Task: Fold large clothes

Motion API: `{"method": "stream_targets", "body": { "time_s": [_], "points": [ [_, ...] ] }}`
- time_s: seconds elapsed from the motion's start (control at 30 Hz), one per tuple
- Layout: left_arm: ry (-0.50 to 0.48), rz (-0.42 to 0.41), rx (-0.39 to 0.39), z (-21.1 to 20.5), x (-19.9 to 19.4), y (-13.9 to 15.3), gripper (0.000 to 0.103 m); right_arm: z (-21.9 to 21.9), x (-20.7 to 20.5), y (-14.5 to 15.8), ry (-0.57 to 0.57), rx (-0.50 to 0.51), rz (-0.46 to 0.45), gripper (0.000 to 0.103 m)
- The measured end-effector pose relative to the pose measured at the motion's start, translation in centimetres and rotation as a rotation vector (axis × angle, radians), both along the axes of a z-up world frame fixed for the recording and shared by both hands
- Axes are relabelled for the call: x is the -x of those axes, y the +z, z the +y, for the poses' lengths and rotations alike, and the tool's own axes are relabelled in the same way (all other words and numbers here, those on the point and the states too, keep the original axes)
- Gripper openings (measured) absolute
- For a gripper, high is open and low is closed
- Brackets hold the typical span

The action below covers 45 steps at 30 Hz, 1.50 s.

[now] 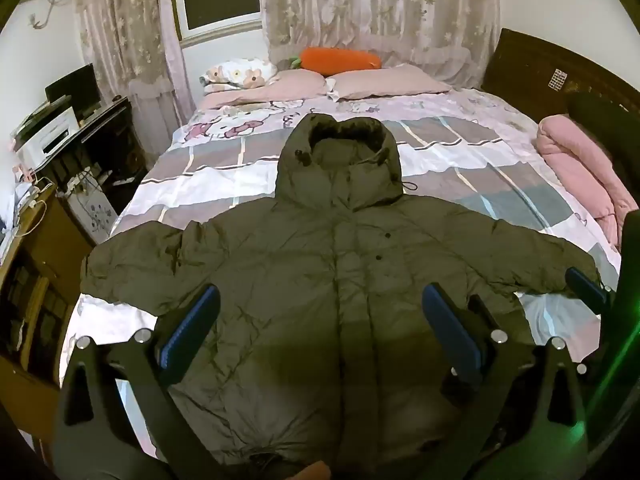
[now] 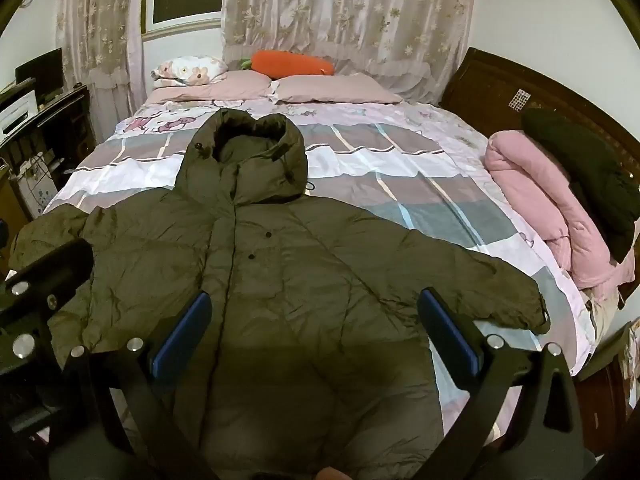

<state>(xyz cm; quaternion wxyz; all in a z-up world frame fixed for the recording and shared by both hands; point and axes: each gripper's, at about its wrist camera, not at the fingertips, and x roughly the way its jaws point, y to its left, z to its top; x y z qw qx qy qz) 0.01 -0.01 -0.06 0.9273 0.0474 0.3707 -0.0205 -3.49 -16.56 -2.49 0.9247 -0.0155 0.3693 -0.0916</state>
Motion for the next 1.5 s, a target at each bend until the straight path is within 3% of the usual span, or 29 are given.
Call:
{"method": "stream_targets", "body": {
  "time_s": [0.83, 1.13, 1.5],
  "points": [
    [0.000, 0.018, 0.028, 0.4, -0.3, 0.1, 0.101, -0.4, -0.7, 0.2, 0.006, 0.006, 0.011, 0.102],
    [0.000, 0.019, 0.030, 0.4, -0.3, 0.0, 0.101, 0.8, -0.2, -1.6, 0.009, 0.001, 0.019, 0.102],
    [0.002, 0.019, 0.032, 0.4, -0.3, 0.0, 0.101, 0.5, -0.2, -1.6, 0.014, -0.006, 0.032, 0.102]
  ]
}}
